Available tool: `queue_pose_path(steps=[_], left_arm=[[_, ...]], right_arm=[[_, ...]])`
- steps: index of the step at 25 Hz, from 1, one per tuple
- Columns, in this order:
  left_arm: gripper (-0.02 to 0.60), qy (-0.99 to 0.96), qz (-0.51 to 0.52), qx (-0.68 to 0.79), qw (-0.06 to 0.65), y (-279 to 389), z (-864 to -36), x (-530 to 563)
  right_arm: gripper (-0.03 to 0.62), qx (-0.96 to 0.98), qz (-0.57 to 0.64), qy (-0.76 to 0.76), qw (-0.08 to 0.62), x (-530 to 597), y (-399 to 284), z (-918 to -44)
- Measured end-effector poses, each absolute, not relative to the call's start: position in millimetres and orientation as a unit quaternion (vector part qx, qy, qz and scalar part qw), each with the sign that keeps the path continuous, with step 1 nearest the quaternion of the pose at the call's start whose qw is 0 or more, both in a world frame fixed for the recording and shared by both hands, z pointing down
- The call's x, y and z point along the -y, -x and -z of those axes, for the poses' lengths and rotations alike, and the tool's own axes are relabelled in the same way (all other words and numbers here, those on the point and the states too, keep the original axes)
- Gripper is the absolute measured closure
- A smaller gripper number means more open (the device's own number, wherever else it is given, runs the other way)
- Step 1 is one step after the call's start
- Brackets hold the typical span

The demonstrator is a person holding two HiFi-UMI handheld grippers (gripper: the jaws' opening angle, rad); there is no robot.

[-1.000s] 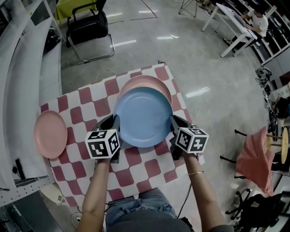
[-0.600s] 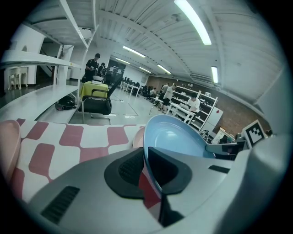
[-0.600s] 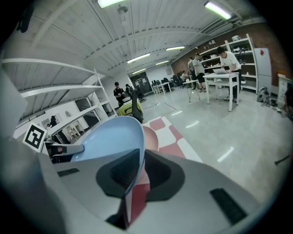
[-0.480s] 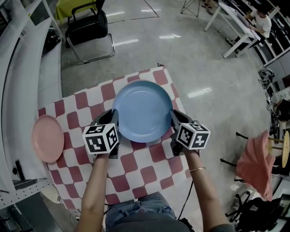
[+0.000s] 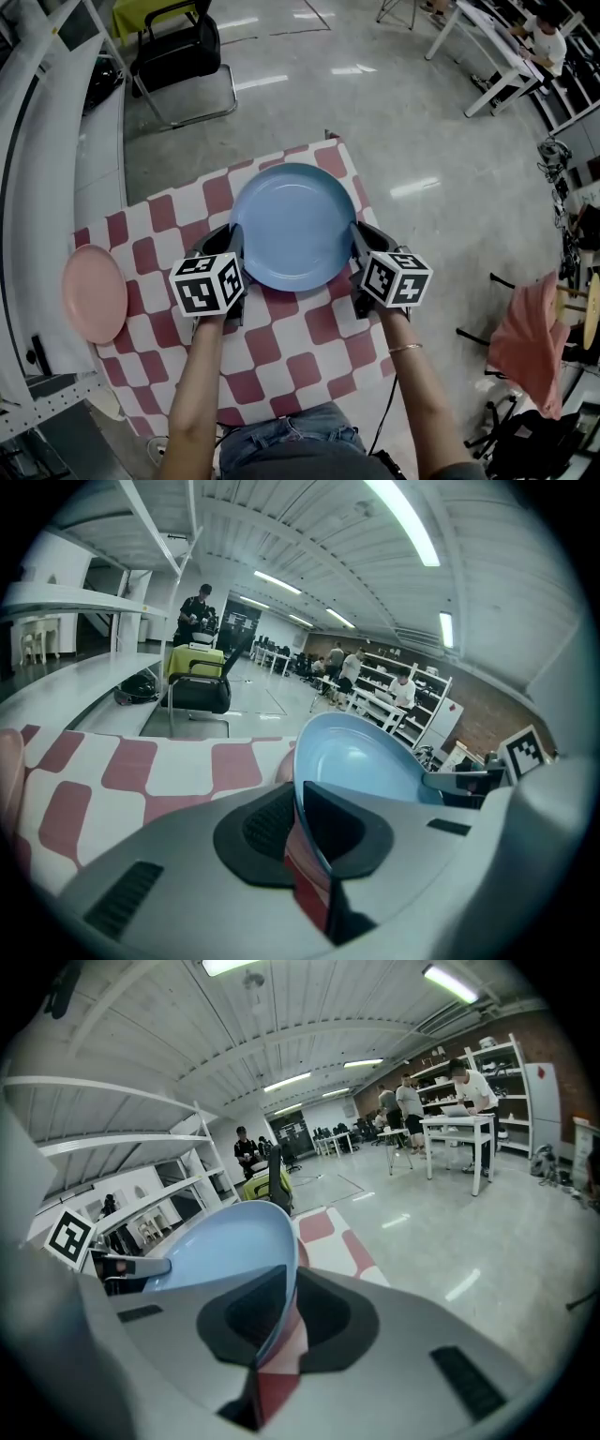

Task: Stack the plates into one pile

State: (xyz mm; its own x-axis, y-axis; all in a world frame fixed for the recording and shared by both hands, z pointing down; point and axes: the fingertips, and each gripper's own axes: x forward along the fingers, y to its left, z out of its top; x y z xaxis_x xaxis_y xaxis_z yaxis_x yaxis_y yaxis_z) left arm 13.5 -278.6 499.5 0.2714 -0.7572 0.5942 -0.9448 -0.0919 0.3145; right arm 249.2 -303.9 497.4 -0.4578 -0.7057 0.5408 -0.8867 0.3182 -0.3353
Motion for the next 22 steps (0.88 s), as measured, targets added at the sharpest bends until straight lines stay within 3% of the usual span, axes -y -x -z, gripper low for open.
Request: queue_pose_path(steps=[22], left_arm=[[0.532,-0.721,-0.171,0.588,0.324,-10,-519,287]], right_arm=[[0.546,0.807,-0.26,-0.492,0.194,311,-243,-515]])
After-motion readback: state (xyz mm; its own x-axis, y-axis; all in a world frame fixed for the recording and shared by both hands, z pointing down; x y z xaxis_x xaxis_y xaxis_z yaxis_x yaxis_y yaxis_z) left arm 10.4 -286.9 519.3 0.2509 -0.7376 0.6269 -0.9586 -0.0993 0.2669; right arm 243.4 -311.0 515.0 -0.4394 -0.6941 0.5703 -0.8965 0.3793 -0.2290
